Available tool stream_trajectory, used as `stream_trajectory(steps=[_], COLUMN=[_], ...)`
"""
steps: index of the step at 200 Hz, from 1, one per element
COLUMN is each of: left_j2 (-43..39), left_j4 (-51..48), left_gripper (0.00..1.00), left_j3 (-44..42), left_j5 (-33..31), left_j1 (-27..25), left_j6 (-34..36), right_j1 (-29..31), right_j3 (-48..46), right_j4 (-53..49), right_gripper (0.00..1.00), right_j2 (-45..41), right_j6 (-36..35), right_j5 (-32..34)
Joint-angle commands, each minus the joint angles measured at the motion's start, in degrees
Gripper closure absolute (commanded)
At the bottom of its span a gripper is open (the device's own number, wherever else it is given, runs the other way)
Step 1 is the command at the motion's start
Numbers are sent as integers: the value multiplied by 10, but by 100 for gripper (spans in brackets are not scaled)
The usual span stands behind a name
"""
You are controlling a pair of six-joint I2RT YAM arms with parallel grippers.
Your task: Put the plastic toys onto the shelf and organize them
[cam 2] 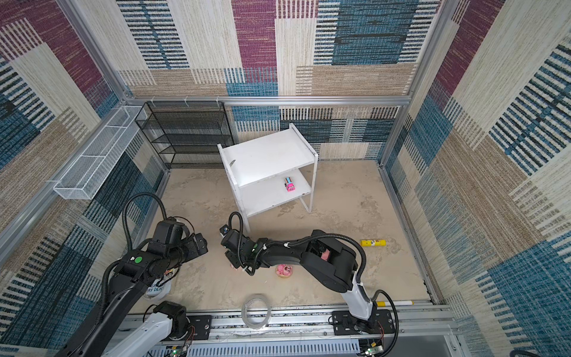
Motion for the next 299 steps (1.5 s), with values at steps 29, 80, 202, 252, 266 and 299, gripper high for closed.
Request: stream_trajectory(steps=[29, 80, 202, 252, 266, 299], left_j2=[0, -1, -14, -10, -12, -8], left_j4=[13, 15, 31, 79, 95, 130], left_gripper=[1, 1, 1, 1, 1, 1], left_j3=[-4, -5, 29, 71, 76, 74], left_j5=[14, 17, 40, 180, 207, 225], left_j1=[6, 9, 10, -18, -35, -86], left_j6=[20, 22, 91, 191, 206, 215], right_j1=[0, 0, 1, -18, -36, -106], right_j3=[12, 24, -130, -205, -220, -251], right_j4=[-4, -7, 33, -22, -25, 5], right_gripper=[57, 68, 78, 77, 77, 77], right_j2=[8, 13, -204, -329, -353, -408], right_j6=[-6, -16, -47, -20, -12, -14], right_j5=[12, 13, -38, -25, -29, -78])
